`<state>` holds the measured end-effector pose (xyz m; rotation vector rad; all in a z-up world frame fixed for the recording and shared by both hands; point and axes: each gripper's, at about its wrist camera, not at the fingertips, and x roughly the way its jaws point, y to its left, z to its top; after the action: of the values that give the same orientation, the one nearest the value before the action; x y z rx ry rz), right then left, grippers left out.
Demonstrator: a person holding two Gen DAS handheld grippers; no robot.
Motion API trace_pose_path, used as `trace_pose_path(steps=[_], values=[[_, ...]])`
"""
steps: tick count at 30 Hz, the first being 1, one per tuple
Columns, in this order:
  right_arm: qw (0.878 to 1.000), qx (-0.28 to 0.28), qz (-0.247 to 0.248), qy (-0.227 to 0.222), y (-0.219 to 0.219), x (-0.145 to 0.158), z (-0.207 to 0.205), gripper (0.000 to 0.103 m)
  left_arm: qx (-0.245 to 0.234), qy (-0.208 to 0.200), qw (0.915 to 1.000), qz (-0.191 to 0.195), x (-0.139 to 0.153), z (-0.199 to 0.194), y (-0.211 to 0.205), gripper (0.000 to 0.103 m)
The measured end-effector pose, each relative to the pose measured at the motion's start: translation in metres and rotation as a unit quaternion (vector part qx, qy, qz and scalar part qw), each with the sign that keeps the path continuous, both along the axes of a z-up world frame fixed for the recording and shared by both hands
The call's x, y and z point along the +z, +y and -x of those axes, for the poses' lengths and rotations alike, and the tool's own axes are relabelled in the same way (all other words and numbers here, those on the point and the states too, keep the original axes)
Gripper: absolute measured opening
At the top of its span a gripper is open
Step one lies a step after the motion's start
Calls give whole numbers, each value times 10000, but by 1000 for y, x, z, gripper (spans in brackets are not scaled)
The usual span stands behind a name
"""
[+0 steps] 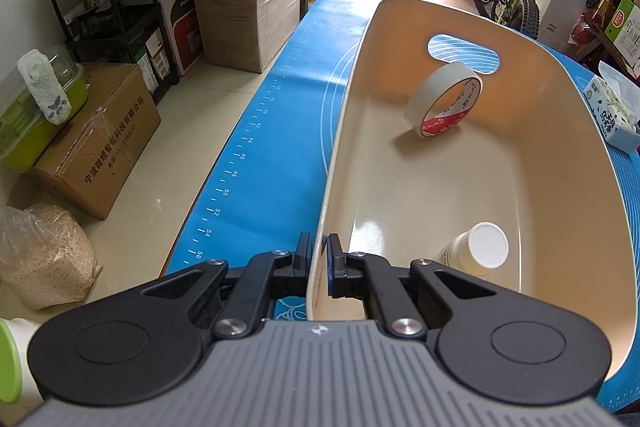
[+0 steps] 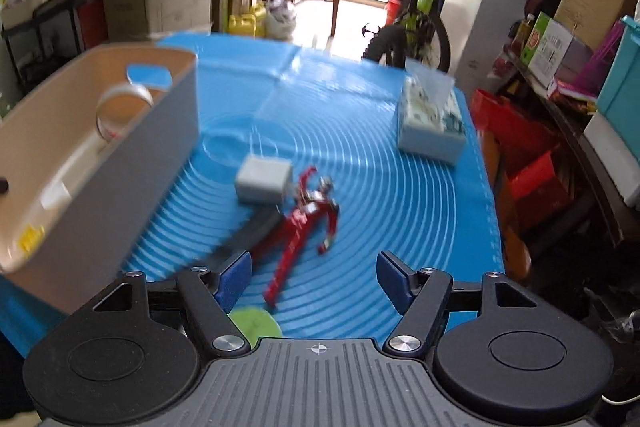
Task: Organize rigid objects
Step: 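Move the right tool back to the mat and grasp the green-lidded jar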
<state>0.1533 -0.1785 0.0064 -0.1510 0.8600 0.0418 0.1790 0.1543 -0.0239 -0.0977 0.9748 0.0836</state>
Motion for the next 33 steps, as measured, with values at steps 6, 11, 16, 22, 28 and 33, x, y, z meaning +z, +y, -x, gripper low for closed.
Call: trace_pose_path(steps=[6, 11, 16, 22, 28, 33], values=[[9991, 302, -25, 313, -10, -28, 5, 75, -1, -3, 10000, -7, 1, 1, 0, 9], [9959, 670, -43, 612, -4, -49, 10, 75, -4, -5, 10000, -33, 2, 1, 0, 9], [9927, 956, -6, 739, 0, -64, 13, 74, -7, -7, 10000, -54, 2, 2, -2, 9], [9886, 1307, 3, 742, 4, -70, 10, 74, -14, -8, 9999, -101, 2, 1, -3, 9], [9855, 1505, 99, 772, 12, -78, 2, 74, -16, -8, 9999, -150, 2, 1, -5, 10], [9838, 1652, 82, 691, 16, -81, -1, 65, -19, -5, 9998, -176, 1, 2, -6, 10]])
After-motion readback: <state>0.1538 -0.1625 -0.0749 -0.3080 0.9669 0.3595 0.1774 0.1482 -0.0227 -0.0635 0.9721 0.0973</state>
